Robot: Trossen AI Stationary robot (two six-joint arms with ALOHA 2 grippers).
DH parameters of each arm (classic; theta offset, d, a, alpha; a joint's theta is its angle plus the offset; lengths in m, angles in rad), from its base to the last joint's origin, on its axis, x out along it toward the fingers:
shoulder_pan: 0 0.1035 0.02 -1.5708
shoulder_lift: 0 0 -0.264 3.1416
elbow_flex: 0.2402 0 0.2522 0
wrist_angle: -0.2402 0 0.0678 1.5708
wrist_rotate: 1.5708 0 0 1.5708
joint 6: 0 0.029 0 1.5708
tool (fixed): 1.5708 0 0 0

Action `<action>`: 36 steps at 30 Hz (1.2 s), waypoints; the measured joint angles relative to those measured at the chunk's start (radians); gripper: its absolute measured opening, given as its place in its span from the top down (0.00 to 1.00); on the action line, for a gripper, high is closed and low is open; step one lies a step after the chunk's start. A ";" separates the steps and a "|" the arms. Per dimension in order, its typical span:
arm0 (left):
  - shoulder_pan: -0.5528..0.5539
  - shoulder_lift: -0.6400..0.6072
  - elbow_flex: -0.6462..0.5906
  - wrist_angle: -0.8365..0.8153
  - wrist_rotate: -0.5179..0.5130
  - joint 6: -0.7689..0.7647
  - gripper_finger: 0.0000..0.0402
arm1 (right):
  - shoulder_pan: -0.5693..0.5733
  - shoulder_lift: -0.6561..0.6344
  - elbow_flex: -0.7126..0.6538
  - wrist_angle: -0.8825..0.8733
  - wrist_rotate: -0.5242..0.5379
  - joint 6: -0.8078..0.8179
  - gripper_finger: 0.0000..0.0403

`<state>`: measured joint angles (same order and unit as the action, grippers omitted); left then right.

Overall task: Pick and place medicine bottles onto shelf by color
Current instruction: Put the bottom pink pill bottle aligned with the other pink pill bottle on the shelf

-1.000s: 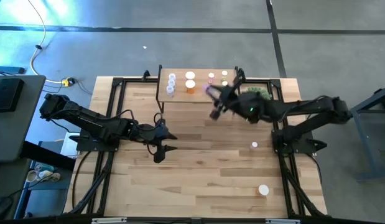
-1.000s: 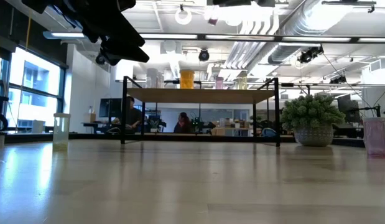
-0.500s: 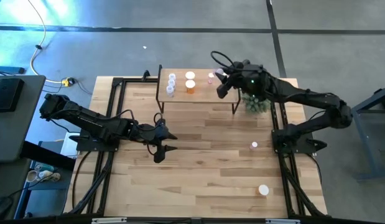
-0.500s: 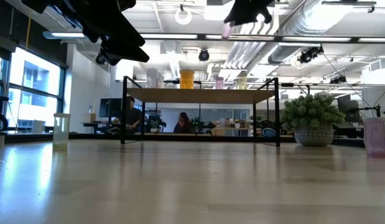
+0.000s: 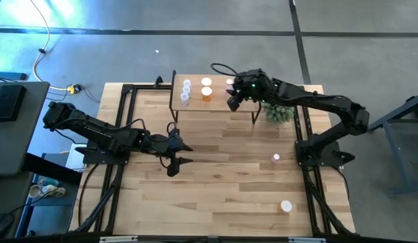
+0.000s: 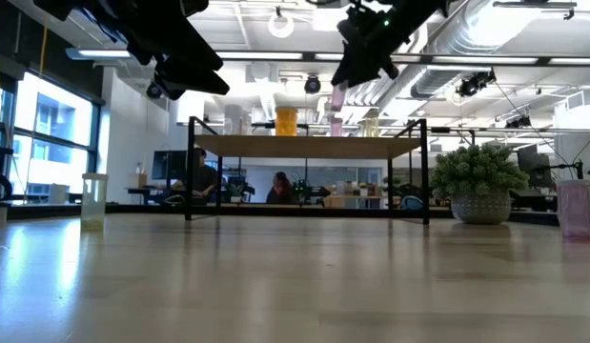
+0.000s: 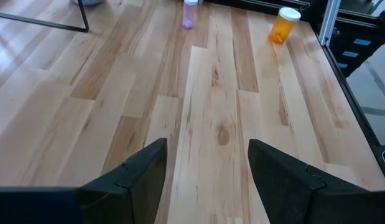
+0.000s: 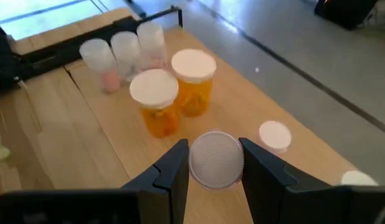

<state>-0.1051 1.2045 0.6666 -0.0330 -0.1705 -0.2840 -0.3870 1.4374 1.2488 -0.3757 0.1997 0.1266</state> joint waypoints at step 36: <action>0.000 0.000 0.000 0.000 -0.001 0.000 0.46 | -0.073 0.148 0.081 -0.144 -0.099 0.069 0.72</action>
<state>-0.1051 1.2045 0.6666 -0.0326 -0.1715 -0.2841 -0.4603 1.5858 1.3300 -0.5195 0.1005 0.1953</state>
